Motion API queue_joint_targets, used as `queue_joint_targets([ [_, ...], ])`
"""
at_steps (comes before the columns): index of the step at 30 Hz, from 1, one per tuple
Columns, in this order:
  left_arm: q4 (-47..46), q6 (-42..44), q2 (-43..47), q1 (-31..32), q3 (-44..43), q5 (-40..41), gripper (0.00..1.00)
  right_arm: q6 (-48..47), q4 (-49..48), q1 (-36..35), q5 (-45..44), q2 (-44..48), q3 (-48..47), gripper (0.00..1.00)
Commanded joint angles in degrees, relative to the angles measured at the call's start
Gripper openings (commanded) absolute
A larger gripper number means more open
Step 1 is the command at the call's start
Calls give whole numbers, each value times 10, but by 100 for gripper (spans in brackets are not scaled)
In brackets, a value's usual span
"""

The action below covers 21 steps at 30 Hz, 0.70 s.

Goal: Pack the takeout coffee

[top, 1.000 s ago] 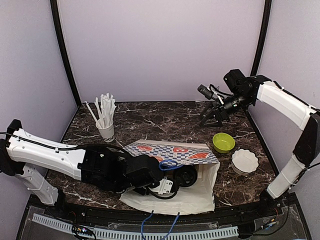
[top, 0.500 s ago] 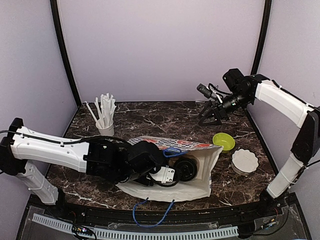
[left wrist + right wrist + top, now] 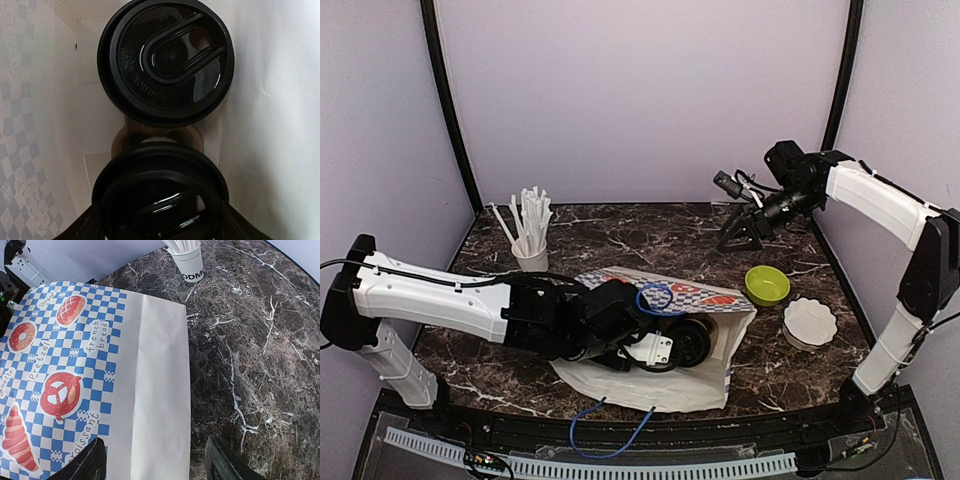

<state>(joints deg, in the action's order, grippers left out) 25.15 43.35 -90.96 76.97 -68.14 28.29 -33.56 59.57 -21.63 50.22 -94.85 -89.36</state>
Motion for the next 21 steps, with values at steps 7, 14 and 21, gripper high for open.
queue_joint_targets([
  [7, -23, 9, -11, -25, 1, 5, 33, 3, 2, 4, 3, -2, -10, 68],
  [14, -32, 19, -27, -58, -33, -28, 33, -1, 11, 4, -6, -12, -12, 68],
  [21, 27, 10, -79, -104, -105, -100, 34, -17, 38, 17, -18, -25, -20, 68],
])
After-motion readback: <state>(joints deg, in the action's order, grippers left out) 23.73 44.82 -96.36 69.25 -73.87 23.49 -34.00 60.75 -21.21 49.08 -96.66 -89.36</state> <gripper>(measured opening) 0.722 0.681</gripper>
